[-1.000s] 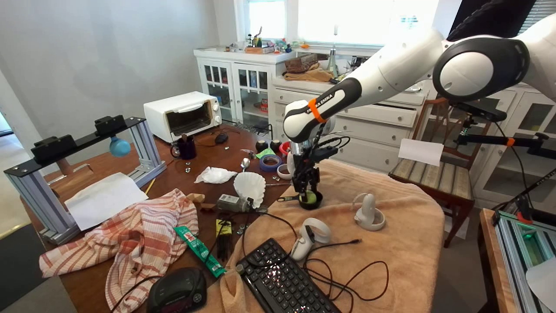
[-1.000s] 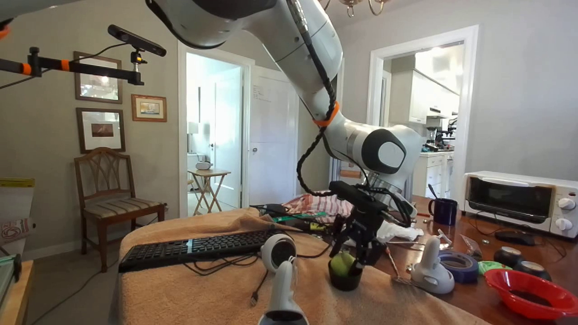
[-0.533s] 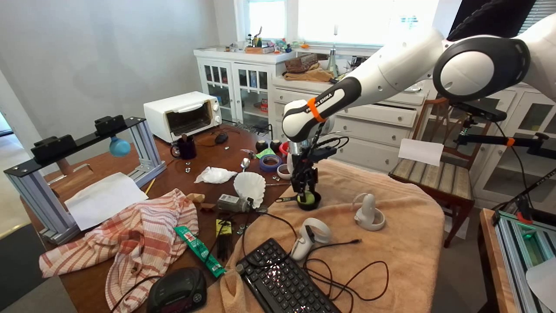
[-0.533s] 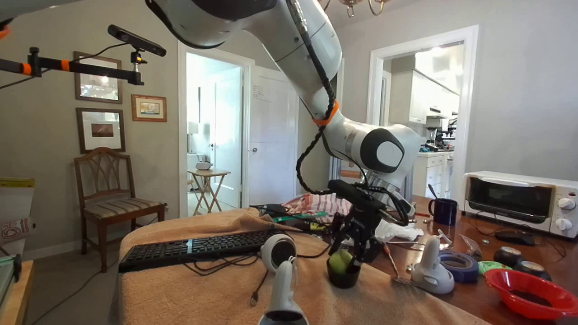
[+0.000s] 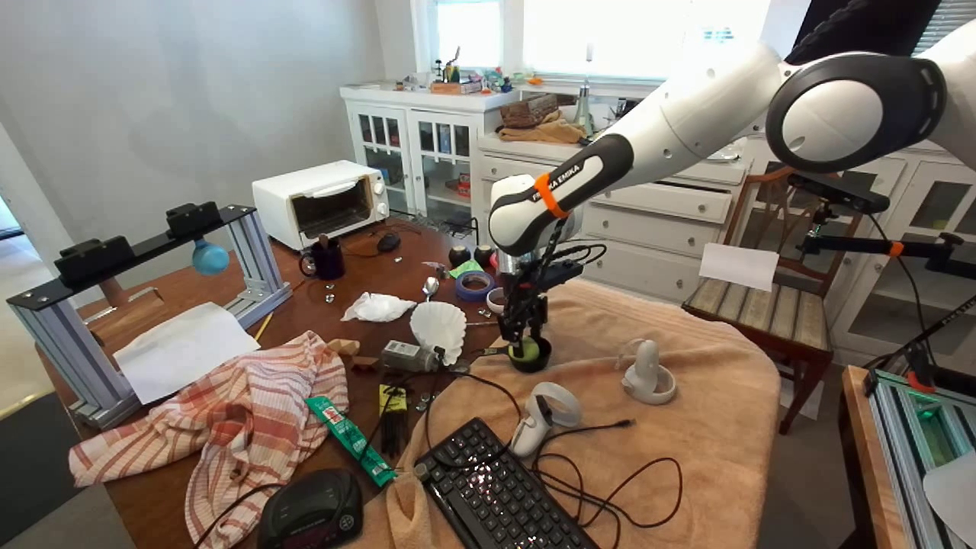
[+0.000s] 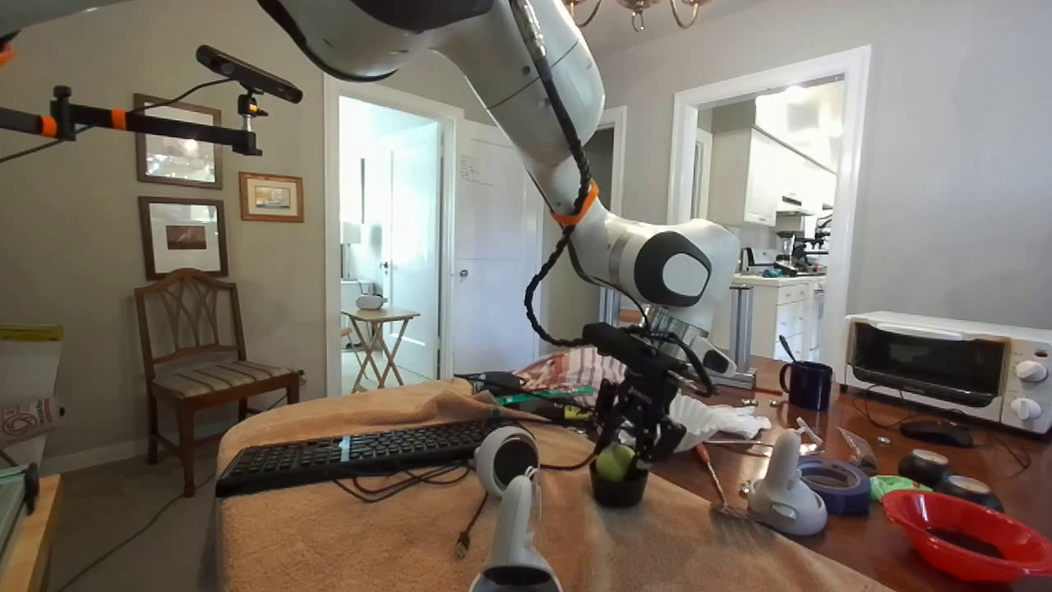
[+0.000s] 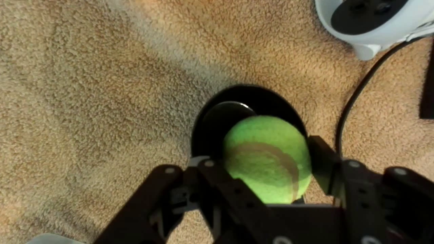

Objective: Put the tennis ball on the towel

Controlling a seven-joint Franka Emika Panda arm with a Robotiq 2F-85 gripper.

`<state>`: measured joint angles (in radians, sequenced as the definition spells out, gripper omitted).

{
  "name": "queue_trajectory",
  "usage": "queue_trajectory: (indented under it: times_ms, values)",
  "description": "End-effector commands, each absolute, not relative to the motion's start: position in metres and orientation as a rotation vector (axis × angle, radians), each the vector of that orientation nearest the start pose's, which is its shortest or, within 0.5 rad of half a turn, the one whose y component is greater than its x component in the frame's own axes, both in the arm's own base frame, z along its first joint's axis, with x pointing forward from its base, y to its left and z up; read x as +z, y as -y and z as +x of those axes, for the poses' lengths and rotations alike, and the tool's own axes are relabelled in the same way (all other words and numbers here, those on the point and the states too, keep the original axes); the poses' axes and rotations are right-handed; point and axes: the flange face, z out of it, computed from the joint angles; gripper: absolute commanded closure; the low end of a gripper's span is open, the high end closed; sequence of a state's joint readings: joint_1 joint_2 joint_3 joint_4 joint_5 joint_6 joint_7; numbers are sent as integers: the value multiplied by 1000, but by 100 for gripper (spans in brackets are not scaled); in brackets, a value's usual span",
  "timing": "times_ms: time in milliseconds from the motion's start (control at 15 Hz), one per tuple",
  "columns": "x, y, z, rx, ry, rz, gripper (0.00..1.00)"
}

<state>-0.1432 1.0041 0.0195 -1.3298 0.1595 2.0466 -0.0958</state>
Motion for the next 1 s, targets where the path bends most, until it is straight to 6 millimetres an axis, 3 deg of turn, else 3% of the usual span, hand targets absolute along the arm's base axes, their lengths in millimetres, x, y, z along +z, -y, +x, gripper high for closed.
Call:
queue_trajectory:
  times_ms: [0, 533, 933]
  values:
    - [110, 72, 686, 325, -216, -2969, 62]
    - [127, 75, 662, 357, -201, -3044, 62]
    - [148, 75, 663, 345, -253, -3242, 62]
